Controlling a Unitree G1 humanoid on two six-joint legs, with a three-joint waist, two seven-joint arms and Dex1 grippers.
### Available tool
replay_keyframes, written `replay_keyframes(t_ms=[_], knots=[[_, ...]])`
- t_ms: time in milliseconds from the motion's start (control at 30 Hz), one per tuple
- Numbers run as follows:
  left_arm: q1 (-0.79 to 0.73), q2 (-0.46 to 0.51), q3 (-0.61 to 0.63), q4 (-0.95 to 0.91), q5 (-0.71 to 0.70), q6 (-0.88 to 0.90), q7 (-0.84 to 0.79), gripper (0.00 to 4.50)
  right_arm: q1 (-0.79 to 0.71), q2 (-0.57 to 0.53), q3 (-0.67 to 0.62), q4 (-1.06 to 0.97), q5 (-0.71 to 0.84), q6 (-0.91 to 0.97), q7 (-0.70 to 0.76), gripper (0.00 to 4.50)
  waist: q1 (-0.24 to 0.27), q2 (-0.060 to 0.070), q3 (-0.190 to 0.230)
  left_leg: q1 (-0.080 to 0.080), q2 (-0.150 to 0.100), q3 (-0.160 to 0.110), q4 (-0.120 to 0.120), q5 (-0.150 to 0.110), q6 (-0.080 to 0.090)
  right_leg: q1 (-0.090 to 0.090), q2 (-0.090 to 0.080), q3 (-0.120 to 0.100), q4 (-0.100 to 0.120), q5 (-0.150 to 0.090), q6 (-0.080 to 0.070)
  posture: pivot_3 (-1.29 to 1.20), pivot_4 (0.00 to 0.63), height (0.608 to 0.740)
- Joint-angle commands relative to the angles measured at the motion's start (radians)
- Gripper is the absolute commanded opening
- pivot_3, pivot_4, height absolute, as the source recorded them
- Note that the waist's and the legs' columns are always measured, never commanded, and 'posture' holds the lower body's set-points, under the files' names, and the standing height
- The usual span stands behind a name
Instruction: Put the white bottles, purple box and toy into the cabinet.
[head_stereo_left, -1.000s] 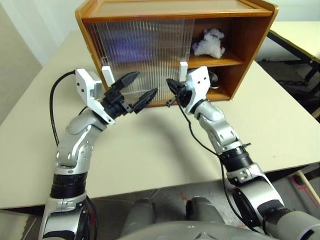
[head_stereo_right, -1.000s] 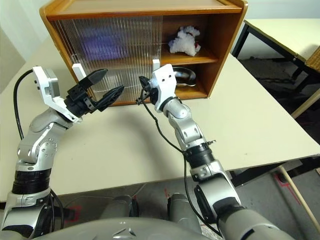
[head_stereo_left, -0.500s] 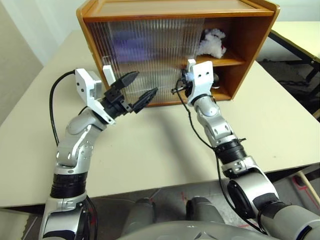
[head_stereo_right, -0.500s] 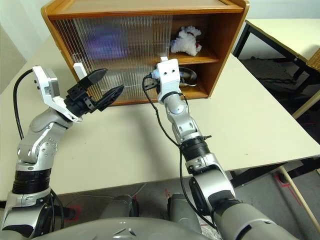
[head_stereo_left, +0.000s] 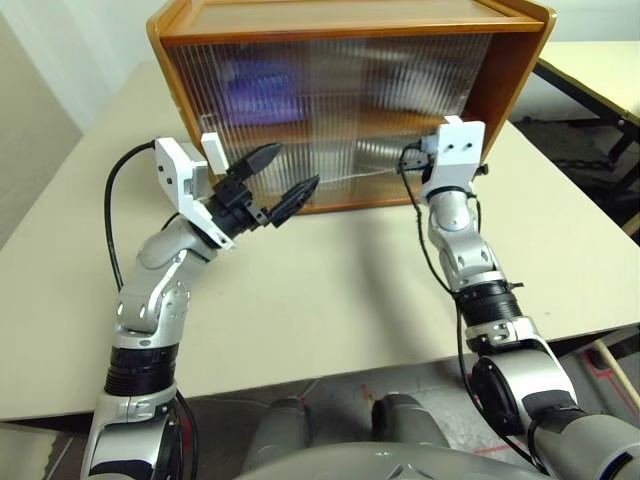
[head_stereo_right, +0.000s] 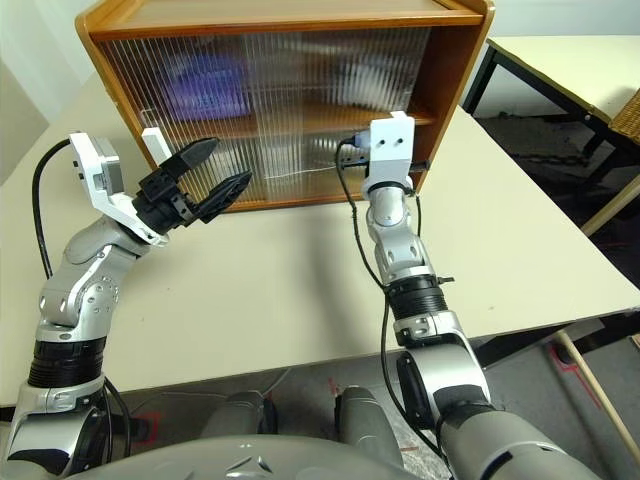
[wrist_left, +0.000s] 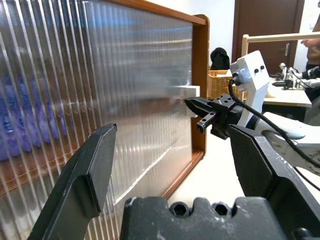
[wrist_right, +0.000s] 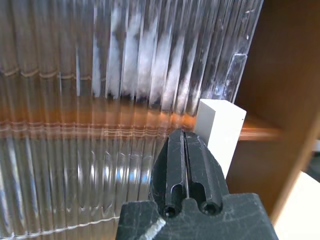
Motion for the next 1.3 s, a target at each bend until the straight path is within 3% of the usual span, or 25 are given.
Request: replay_keyframes(t_ms=[33, 400, 567, 667, 900, 1067, 1300], knots=[[-0.013, -0.004, -0.01, 0.02, 0.011, -0.004, -0.003, 4.5, -0.039, -0.025, -0.045, 0.087, -0.013, -0.033, -0.067, 0.03, -0.001, 0.0, 0.0, 0.0, 0.0, 0.0, 0.0, 0.0, 0.0, 0.0, 0.0, 0.0, 0.0, 0.0, 0.0, 0.07, 0.0, 0.74], [-0.012, 0.003, -0.003, 0.02, 0.011, -0.005, -0.003, 4.5, -0.117, -0.073, -0.054, 0.259, -0.03, -0.135, -0.158, 0.03, -0.006, 0.0, 0.0, 0.0, 0.0, 0.0, 0.0, 0.001, 0.001, 0.0, 0.001, 0.001, 0.0, -0.001, 0.001, 0.08, 0.0, 0.74], [-0.012, 0.002, -0.001, 0.023, 0.012, -0.008, -0.001, 4.5, -0.05, -0.069, -0.016, 0.17, -0.027, -0.166, -0.068, 0.03, -0.011, 0.0, 0.0, 0.0, 0.0, 0.0, 0.0, 0.001, 0.001, 0.001, 0.0, 0.002, -0.001, -0.001, 0.001, 0.08, 0.0, 0.74], [0.002, 0.004, 0.004, 0.022, 0.012, -0.011, -0.002, 4.5, 0.055, -0.082, 0.04, 0.017, -0.017, -0.208, 0.07, 0.03, -0.015, 0.0, 0.0, 0.0, 0.0, -0.001, -0.001, 0.001, 0.001, 0.0, 0.001, 0.001, 0.0, -0.001, 0.002, 0.08, 0.0, 0.74], [0.107, -0.027, 0.026, 0.008, 0.036, -0.046, 0.058, 4.5, 0.358, -0.137, 0.018, -0.292, 0.167, -0.217, 0.364, 2.65, -0.019, 0.0, 0.0, 0.0, 0.0, -0.002, -0.004, 0.0, 0.001, 0.001, 0.0, 0.001, -0.001, -0.002, 0.004, 0.09, 0.0, 0.74], [0.253, -0.129, 0.045, 0.03, 0.171, -0.168, 0.232, 4.5, 0.561, -0.175, -0.035, -0.373, 0.263, -0.249, 0.476, 4.48, -0.002, -0.001, 0.0, 0.004, -0.001, 0.0, -0.009, -0.001, -0.001, 0.003, -0.002, 0.002, -0.004, -0.006, 0.006, 0.1, 0.0, 0.74], [0.416, -0.223, 0.106, 0.079, 0.413, -0.343, 0.52, 4.5, 0.694, -0.144, -0.058, -0.436, 0.299, -0.273, 0.509, 4.48, 0.009, -0.002, -0.001, 0.008, 0.001, 0.0, -0.012, -0.003, -0.005, 0.003, -0.002, 0.002, -0.003, -0.007, 0.004, 0.1, 0.0, 0.74]])
